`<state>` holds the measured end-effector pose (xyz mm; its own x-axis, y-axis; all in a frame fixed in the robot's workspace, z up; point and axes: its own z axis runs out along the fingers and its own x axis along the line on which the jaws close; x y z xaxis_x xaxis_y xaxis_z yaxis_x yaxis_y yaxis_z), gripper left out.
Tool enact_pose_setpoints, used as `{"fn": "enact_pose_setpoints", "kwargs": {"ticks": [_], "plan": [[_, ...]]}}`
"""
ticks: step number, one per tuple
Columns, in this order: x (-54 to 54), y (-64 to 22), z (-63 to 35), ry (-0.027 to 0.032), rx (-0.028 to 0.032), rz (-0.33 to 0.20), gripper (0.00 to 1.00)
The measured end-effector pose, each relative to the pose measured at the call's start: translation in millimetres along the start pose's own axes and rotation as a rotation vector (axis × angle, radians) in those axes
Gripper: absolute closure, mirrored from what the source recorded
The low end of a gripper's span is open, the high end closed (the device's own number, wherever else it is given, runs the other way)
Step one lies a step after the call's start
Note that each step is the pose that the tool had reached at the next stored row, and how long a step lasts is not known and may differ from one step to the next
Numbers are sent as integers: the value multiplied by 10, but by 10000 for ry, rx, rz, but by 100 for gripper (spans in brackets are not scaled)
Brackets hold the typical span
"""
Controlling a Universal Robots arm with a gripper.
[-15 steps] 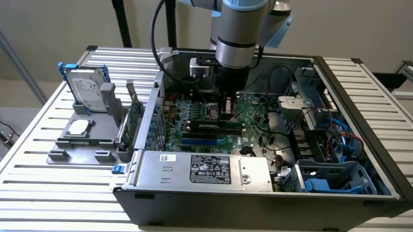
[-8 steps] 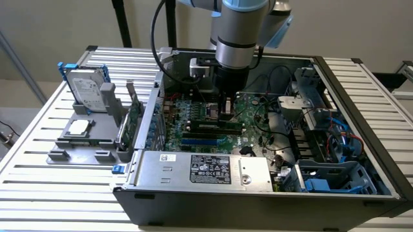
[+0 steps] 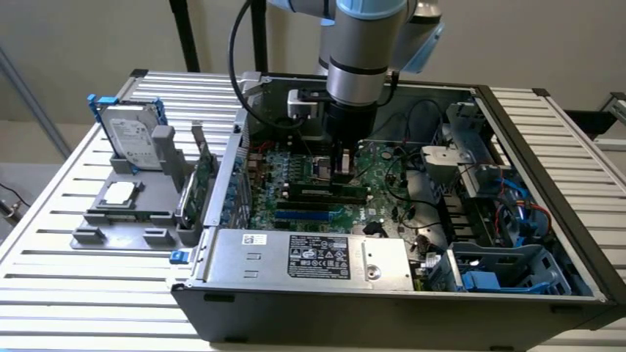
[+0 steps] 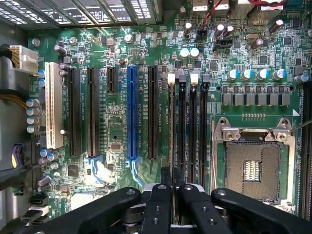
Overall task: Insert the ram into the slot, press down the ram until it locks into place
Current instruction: 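Insert the ram into the slot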
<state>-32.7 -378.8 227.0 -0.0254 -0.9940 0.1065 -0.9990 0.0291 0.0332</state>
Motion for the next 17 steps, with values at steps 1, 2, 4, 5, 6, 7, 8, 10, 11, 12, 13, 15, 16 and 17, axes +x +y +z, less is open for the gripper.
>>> {"fn": "enact_pose_setpoints", "kwargs": {"ticks": [1, 2, 4, 5, 6, 7, 8, 10, 11, 12, 13, 15, 16, 17], "plan": [[0, 0, 1, 1, 2, 0, 85], [0, 0, 1, 2, 3, 0, 85], [0, 0, 0, -3, 5, 0, 79], [1, 1, -10, -18, 6, -1, 79], [3, 3, -30, -25, 5, -1, 79], [6, 9, -52, -30, 4, 0, 79], [10, 17, -74, -37, 3, 0, 79], [16, 43, -113, -56, 1, -2, 79], [18, 56, -124, -72, 1, -2, 79], [19, 63, -129, -87, 1, -3, 79], [19, 67, -130, -98, 2, -3, 79], [19, 69, -130, -100, 2, -4, 88], [19, 69, -130, -100, 2, -4, 89], [20, 69, -131, -99, 1, -5, 89]]}}
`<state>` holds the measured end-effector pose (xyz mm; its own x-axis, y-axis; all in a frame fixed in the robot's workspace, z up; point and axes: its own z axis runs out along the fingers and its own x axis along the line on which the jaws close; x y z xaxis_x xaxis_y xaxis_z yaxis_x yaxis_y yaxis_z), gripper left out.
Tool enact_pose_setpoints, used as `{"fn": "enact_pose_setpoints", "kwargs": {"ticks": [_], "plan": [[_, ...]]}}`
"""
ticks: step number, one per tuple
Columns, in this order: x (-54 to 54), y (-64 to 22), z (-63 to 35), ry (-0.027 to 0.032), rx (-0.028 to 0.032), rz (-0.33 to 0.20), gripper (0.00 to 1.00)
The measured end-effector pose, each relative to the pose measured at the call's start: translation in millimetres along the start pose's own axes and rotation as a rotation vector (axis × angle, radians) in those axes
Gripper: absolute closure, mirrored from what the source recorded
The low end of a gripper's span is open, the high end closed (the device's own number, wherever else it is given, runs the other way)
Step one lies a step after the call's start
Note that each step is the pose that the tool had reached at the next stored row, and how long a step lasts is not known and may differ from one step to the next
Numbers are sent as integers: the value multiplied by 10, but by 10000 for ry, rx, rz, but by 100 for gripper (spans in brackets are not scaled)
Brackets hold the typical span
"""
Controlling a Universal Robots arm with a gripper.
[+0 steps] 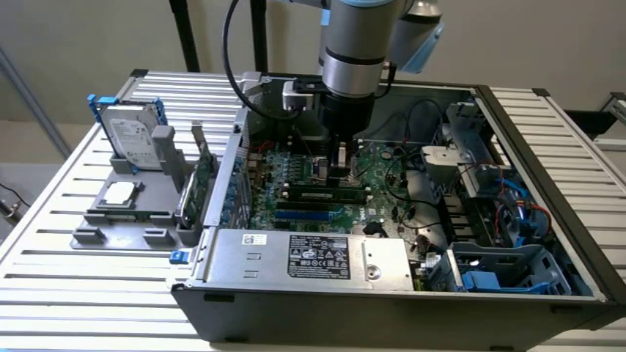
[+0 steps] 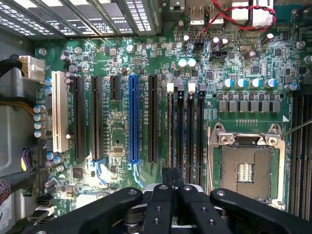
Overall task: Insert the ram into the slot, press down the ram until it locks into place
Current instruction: 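Insert the ram into the slot, then press down the ram until it locks into place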
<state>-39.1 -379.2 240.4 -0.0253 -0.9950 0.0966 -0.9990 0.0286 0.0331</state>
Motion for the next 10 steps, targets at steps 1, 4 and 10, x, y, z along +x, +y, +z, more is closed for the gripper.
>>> {"fn": "enact_pose_setpoints", "kwargs": {"ticks": [1, 4, 10], "plan": [[0, 0, 0, 0, 0, 1, 89], [0, 1, 0, 0, 0, 1, 89], [-4, 9, 26, 1, 6, 4, 89]]}}
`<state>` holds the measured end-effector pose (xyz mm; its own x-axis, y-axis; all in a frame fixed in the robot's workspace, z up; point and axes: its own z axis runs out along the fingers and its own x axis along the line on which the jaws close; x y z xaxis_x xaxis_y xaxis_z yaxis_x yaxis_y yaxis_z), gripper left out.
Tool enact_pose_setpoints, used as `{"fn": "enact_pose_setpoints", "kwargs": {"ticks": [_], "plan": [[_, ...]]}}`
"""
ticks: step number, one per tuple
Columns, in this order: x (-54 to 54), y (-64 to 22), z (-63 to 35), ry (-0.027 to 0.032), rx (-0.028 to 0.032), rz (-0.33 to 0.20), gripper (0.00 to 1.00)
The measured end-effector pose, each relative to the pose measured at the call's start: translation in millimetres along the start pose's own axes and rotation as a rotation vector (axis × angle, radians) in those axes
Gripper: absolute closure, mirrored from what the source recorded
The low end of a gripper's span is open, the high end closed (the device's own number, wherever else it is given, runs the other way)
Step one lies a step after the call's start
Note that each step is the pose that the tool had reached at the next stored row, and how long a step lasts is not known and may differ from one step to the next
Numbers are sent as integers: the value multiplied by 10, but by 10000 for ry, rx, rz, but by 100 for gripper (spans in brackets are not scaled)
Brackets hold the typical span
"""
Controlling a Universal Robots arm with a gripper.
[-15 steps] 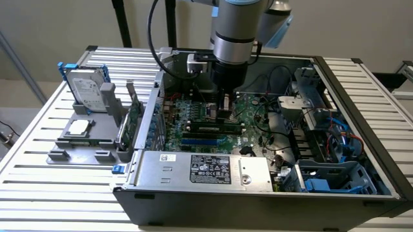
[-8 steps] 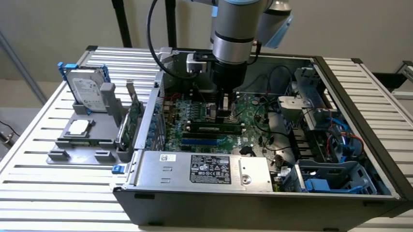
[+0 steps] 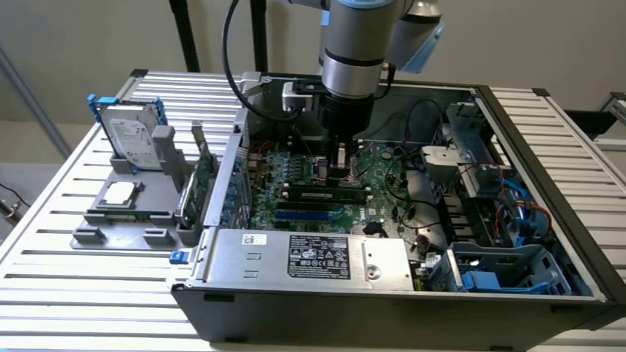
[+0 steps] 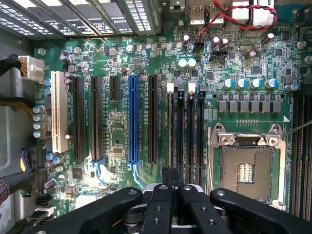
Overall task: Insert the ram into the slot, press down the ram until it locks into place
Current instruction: 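Press down the ram until it locks into place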
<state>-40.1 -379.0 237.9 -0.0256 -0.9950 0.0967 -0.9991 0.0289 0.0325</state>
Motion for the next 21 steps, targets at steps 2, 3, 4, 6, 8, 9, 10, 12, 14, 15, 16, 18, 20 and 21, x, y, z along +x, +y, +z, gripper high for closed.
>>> {"fn": "enact_pose_setpoints", "kwargs": {"ticks": [2, 3, 4, 6, 8, 9, 10, 12, 14, 15, 16, 18, 20, 21], "plan": [[-3, 8, 15, 0, 9, -1, 89], [-4, 12, 22, 0, 15, 0, 89], [-6, 14, 30, 0, 22, 0, 89], [-8, 17, 47, -2, 36, 2, 89], [-10, 19, 65, -2, 52, 4, 89], [-11, 20, 75, -2, 61, 4, 89], [-11, 22, 84, 5, 68, 5, 89], [-13, 23, 108, 4, 88, 6, 89], [-15, 26, 132, 6, 98, 9, 89], [-16, 26, 136, 3, 100, 8, 89], [-16, 25, 135, 0, 102, 8, 89], [-15, 26, 87, -22, 102, 8, 89], [-3, 30, -7, -4, 81, 7, 89], [2, 32, -56, -4, 75, 6, 89]]}}
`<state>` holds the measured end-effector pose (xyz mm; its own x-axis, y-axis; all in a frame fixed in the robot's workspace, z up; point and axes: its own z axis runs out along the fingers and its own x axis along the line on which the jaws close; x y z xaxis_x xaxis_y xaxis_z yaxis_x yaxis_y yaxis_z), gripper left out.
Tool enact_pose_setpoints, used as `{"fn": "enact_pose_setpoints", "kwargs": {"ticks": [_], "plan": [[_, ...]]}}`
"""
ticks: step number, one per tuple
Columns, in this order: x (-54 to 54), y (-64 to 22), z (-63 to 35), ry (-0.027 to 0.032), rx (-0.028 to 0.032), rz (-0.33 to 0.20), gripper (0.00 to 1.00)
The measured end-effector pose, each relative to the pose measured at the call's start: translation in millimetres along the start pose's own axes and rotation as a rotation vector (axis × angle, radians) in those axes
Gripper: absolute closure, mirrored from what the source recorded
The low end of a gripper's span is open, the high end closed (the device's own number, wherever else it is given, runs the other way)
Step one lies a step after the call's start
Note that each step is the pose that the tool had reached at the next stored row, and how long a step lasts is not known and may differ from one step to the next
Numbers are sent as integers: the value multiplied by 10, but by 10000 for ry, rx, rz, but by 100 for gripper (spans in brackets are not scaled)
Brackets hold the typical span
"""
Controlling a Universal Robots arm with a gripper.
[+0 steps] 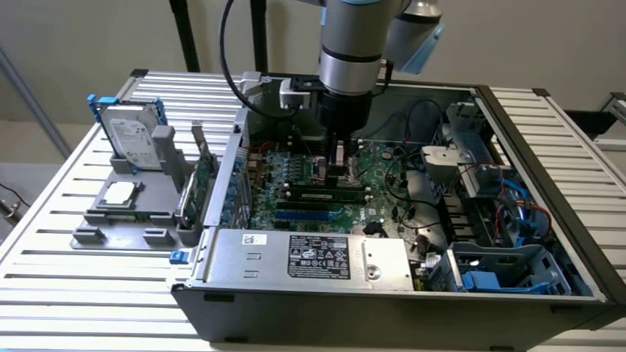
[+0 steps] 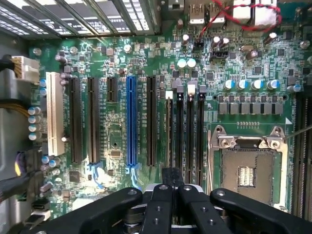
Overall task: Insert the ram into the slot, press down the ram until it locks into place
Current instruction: 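Press down the ram until it locks into place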
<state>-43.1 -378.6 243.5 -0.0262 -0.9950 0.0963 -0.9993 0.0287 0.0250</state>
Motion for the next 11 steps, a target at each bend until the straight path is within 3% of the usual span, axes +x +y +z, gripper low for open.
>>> {"fn": "enact_pose_setpoints", "kwargs": {"ticks": [2, 11], "plan": [[6, 2, -57, 2, -7, 0, 89], [6, 2, -64, 2, -7, 0, 89]]}}
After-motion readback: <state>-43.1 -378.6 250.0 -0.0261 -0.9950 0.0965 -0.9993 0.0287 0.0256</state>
